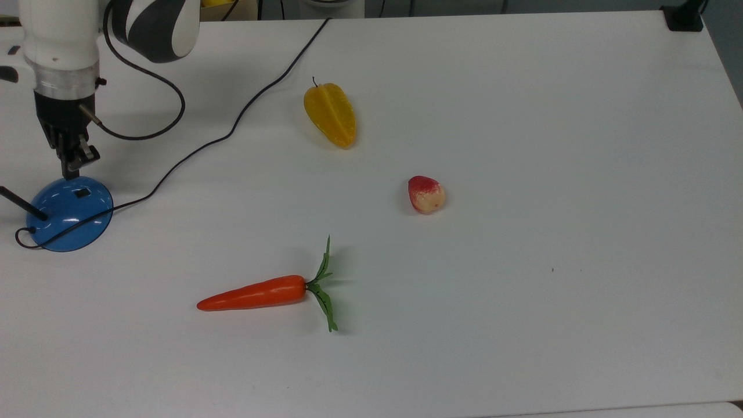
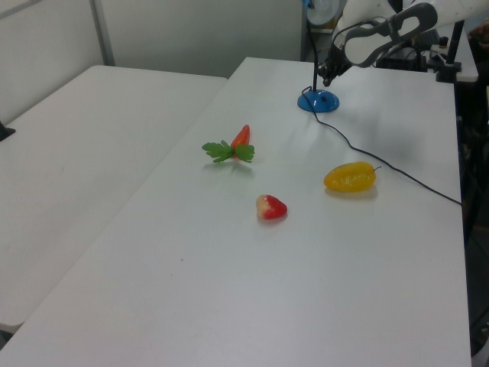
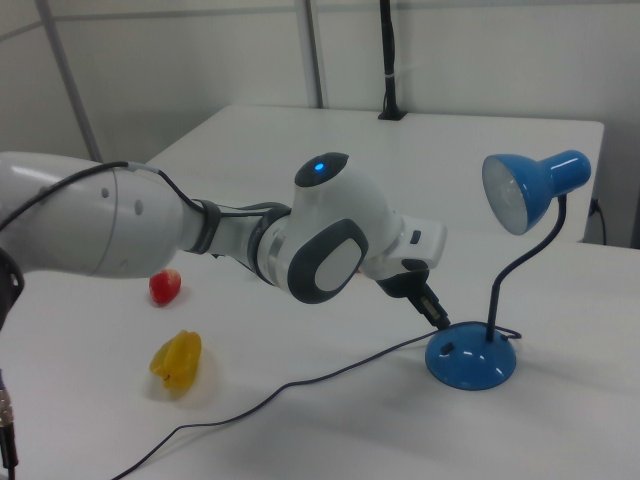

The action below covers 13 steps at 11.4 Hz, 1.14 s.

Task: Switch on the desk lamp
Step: 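Press down on the switch on the blue lamp base with the gripper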

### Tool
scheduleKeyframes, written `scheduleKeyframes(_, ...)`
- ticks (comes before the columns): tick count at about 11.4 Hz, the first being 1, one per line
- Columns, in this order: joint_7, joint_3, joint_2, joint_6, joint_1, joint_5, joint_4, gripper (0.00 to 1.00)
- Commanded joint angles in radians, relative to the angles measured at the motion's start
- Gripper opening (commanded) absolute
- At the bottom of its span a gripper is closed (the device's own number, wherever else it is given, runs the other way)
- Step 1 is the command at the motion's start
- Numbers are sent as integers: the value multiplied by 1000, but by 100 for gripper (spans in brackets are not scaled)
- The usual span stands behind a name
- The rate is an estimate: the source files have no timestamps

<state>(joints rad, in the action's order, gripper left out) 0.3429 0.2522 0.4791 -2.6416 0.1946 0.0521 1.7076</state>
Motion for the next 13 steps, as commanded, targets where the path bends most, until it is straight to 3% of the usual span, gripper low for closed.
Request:
scheduleKeyframes(1,31,5,64,-12,0,8,-71,0)
scheduleKeyframes(13,21,4,79,-11,9,20,-52,0)
